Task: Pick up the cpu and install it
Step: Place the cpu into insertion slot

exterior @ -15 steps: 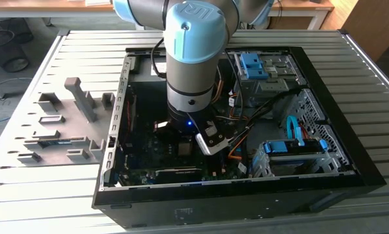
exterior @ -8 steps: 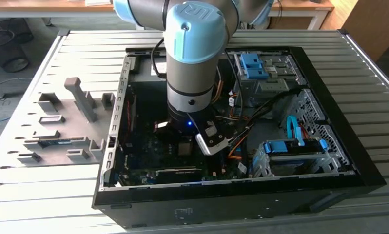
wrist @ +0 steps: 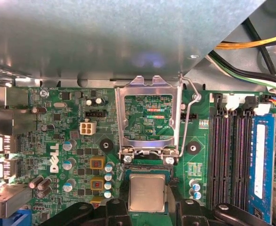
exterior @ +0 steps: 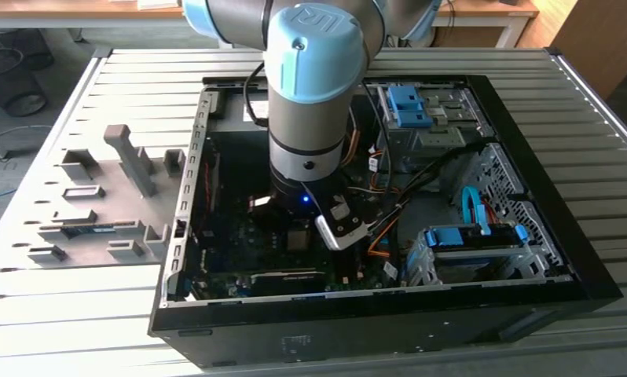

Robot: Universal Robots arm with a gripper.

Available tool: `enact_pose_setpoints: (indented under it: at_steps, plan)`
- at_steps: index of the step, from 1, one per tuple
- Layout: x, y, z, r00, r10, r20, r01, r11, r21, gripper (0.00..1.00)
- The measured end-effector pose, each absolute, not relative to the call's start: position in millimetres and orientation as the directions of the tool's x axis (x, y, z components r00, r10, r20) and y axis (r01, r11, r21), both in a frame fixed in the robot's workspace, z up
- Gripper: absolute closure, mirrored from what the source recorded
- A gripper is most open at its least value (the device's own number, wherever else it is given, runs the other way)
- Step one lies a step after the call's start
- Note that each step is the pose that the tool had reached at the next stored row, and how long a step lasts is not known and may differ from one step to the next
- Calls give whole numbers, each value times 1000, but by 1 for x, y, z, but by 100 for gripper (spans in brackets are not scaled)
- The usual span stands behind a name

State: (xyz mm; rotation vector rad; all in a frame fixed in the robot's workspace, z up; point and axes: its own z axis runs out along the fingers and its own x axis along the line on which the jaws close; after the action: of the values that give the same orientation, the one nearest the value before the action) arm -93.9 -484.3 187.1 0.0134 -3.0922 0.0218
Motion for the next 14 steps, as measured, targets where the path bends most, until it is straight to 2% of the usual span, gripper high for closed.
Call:
enact_pose_setpoints:
  at_steps: [1, 2, 14]
  plan:
    - [-94, -484, 187, -999, -8, 49, -9, 1000, -14, 58]
    - [-94, -484, 187, -999, -9, 49, -9, 1000, -14, 52]
    - [-94, -484, 197, -999, -8, 49, -9, 1000, -14, 52]
